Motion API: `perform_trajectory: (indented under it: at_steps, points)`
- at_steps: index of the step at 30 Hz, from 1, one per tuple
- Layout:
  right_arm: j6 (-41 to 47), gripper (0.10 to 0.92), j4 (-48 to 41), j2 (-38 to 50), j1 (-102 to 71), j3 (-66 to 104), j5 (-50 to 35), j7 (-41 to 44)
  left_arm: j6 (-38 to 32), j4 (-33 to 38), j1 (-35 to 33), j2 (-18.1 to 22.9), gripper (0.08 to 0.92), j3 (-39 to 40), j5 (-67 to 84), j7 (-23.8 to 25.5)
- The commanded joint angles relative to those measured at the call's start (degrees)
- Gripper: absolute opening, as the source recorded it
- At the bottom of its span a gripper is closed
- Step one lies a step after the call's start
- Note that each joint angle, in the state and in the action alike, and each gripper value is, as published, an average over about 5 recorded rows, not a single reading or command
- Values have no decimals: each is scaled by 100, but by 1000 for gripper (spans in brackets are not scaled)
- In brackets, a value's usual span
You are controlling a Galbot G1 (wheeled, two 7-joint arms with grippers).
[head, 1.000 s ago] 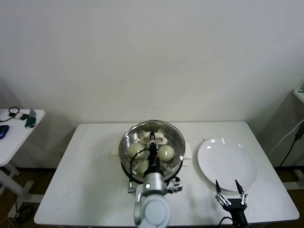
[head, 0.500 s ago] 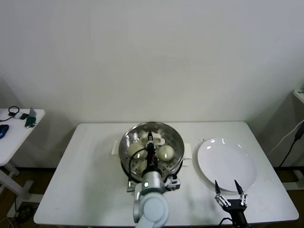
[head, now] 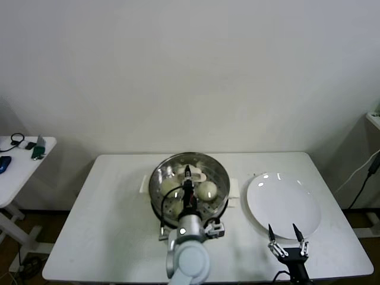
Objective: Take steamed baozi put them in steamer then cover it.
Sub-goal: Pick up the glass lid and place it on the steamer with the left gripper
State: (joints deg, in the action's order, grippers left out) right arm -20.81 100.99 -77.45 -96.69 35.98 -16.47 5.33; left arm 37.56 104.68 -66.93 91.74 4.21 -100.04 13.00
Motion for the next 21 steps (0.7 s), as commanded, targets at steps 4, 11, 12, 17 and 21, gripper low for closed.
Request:
perform_trajectory:
  at_steps: [4, 11, 12, 17, 21]
  points:
    - [24, 823, -3, -3, 15, 1, -7, 5, -37, 66, -56, 56, 134, -10, 111, 18]
    - [94, 823, 25, -20, 32, -25, -10, -1, -54, 466, -109, -79, 138, 148, 240, 205]
    - [104, 823, 26, -21, 34, -28, -8, 3, -52, 530, -119, -103, 142, 167, 254, 255]
    - [140, 823, 14, -22, 42, -46, 3, 22, -37, 732, -172, -212, 256, 208, 353, 358]
    - [167, 823, 6, -26, 46, -55, 21, 36, -21, 855, -209, -274, 368, 212, 399, 410]
